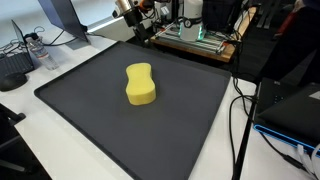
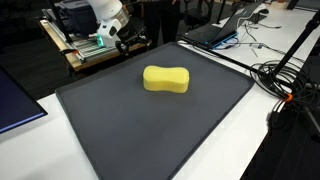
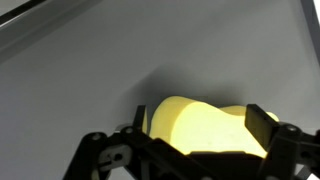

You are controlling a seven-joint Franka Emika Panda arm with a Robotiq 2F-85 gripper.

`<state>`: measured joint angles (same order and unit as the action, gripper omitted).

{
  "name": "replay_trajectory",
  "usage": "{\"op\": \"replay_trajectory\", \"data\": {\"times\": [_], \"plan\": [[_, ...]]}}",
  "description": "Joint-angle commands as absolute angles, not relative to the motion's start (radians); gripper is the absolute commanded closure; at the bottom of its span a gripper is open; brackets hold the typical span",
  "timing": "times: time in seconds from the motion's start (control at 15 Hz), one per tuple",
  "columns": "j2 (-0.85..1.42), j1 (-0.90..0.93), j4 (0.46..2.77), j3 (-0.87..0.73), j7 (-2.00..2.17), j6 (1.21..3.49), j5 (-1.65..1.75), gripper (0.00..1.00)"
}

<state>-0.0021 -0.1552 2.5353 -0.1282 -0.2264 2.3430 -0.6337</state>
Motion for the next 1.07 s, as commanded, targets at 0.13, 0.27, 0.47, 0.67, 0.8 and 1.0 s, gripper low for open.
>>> {"op": "replay_trajectory", "data": {"times": [0.13,0.27,0.47,0.67,0.8,1.0], "plan": [[-0.125,-0.099,2.561,-0.085,-0.045,2.319,-0.425,0.0],[-0.159,-0.076,2.548,-0.059,0.023,2.308,-0.351,0.0],[-0.189,-0.031,2.506,-0.004,0.091,2.278,-0.257,0.0],[-0.182,0.011,2.438,0.05,0.136,2.225,-0.178,0.0],[-0.147,0.035,2.376,0.075,0.148,2.199,-0.151,0.0],[-0.091,0.058,2.292,0.106,0.181,2.174,-0.106,0.0]]}}
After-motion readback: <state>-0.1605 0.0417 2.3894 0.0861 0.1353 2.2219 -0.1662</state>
